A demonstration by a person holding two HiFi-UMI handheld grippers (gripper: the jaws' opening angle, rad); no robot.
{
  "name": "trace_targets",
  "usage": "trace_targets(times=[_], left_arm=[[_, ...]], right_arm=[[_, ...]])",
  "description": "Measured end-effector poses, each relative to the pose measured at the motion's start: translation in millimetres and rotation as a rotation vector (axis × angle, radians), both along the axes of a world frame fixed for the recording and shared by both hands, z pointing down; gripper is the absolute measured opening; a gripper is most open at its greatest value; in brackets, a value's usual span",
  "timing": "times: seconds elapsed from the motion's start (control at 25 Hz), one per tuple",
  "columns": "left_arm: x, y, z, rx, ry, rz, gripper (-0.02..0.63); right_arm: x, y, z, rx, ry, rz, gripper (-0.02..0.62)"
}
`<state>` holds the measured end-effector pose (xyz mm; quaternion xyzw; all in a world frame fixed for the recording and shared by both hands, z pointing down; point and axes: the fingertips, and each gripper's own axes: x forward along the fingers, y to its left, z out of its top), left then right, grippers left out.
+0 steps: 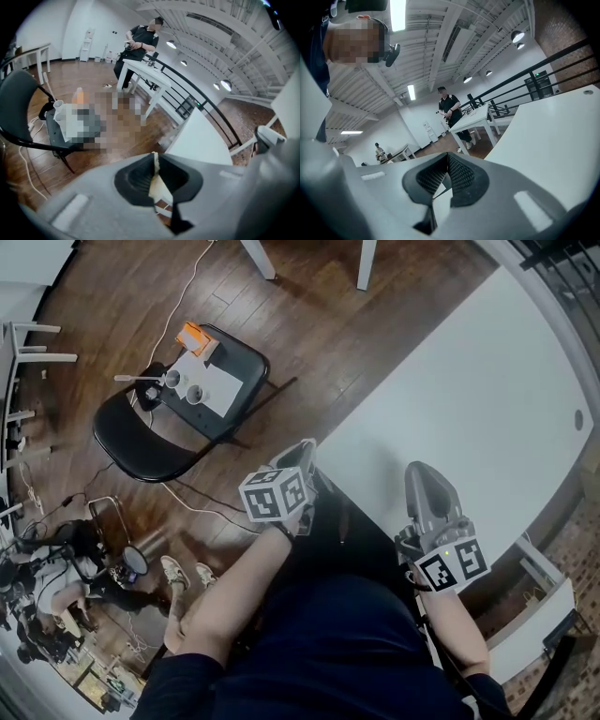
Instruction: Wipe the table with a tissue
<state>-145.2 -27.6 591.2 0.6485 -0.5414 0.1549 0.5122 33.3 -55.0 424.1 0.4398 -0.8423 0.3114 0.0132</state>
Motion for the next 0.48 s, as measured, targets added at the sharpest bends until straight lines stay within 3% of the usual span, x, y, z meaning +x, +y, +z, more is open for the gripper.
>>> trace_targets(times=[0.24, 0.48], left_arm=[[-42, 17, -26, 0.031, -0.019, -0.091, 0.025], [-48, 30, -61, 0.098, 0.027, -0.124, 0.025]], right_arm=[[-7, 2, -16, 0.030, -0.005, -0.013, 0.012], [-12, -1, -38, 0.081, -0.003, -0.027, 0.012]])
